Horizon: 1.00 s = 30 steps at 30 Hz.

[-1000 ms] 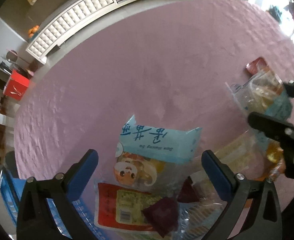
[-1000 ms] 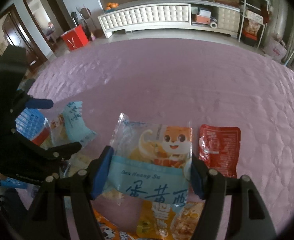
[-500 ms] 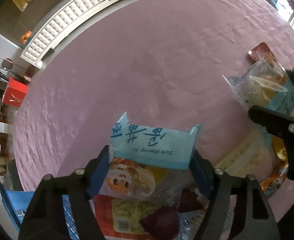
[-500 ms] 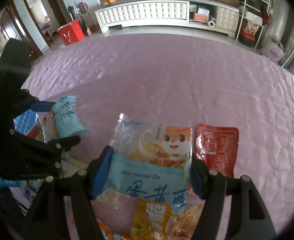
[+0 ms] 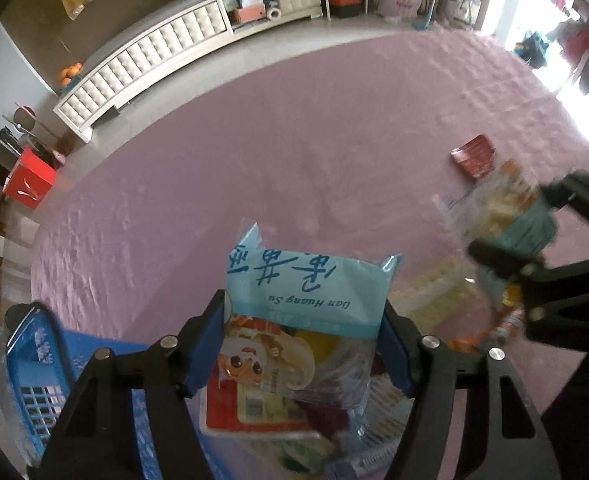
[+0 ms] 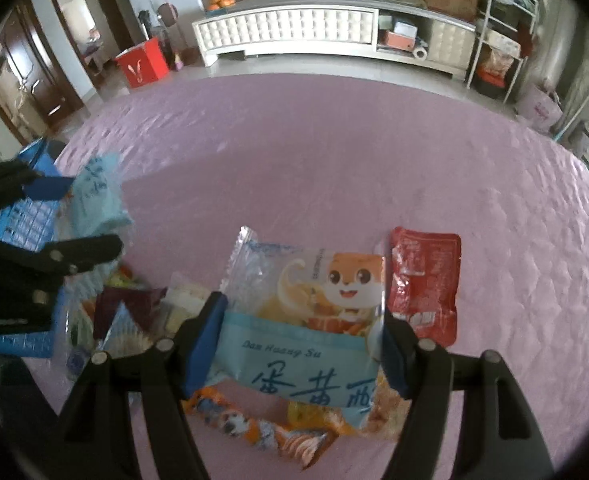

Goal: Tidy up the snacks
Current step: 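Carry both bread bags over the blue basket and open both grippers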

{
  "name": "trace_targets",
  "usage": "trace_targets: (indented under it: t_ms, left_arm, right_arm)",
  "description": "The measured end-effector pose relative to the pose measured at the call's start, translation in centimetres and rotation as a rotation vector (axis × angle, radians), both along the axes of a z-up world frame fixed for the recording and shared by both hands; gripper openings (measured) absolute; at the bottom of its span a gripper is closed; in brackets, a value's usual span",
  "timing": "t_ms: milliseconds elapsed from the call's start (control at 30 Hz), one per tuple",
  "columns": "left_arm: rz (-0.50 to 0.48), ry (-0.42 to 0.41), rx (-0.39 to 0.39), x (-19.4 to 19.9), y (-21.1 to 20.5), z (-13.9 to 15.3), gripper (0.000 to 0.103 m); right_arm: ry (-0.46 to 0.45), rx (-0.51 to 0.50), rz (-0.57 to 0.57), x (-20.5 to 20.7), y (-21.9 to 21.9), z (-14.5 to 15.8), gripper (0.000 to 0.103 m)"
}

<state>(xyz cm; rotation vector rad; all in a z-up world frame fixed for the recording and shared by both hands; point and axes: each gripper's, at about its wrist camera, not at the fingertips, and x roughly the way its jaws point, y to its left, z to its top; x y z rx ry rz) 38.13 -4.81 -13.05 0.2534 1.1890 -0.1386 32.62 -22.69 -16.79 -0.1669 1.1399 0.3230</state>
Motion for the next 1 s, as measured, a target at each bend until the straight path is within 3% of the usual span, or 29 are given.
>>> trace_targets:
  t_ms: [267, 533, 1000]
  left_arm:
    - [0.008, -0.08, -0.077, -3.8, 2.3, 4.9, 0.067]
    - [0.045, -0.159, -0.144, -8.9, 6.6, 9.5, 0.067]
    - [0.177, -0.251, -0.182, -16.9, 18.7, 13.7, 0.067]
  right_arm:
    - [-0.043, 0.004, 0.023, -2.9, 2.5, 4.8, 0.074]
    - [-0.115, -0.007, 0.095, -6.4, 8.0, 9.7, 0.074]
    - [-0.141, 0.017, 0.258, -8.7, 18.9, 11.6, 0.074]
